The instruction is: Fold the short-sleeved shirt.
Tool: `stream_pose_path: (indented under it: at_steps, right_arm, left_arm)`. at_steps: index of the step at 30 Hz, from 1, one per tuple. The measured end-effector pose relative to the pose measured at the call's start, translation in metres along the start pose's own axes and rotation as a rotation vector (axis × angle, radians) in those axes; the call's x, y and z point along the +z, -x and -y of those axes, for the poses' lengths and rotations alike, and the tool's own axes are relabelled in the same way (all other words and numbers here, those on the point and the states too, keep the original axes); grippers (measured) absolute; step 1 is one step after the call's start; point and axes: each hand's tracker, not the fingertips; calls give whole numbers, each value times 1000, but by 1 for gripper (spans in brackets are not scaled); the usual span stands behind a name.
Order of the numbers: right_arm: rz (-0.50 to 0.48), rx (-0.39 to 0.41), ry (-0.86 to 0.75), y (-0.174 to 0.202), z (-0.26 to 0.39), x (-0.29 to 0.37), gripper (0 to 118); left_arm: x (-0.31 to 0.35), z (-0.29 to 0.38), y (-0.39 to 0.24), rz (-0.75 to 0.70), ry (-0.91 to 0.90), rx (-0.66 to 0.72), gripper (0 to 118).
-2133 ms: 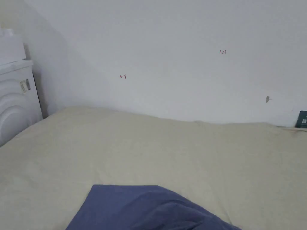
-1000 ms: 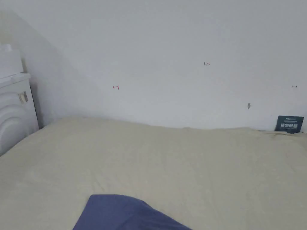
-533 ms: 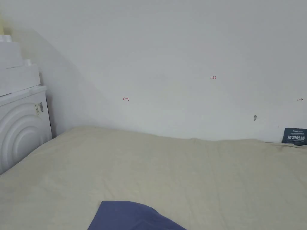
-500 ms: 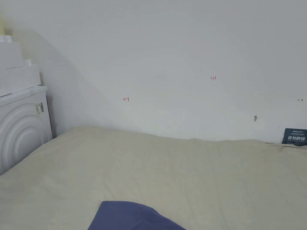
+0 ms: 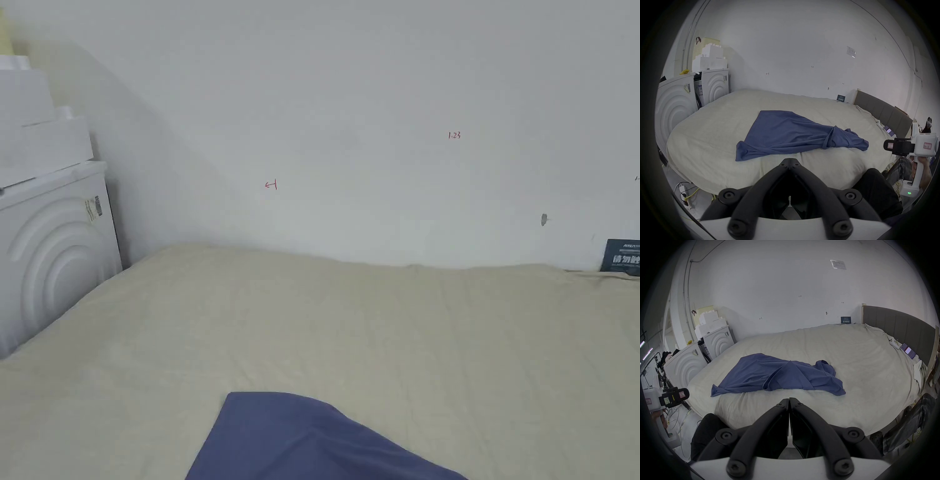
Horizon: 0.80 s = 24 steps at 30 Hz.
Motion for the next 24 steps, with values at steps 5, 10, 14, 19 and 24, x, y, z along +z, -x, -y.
stream_pose_path:
  at_steps: [5, 10, 14, 19, 24]
  right_arm:
    - [-8, -6, 10, 0, 1, -2, 0]
    - [-16, -9, 18, 0, 1, -2, 0]
    - [-21, -17, 20, -1, 1, -4, 0]
    - [-21, -27, 20, -2, 1, -6, 0]
    - [-24, -34, 22, -2, 1, -8, 0]
  left_arm:
    - [-3, -1, 2, -8, 3, -2, 0]
    - [-7, -2, 2, -6, 3, 1, 0]
    - [-8, -2, 1, 1, 7, -1, 0]
    - [-11, -2, 2, 4, 13, -2, 0]
    - [-15, -4, 3, -1, 13, -5, 0]
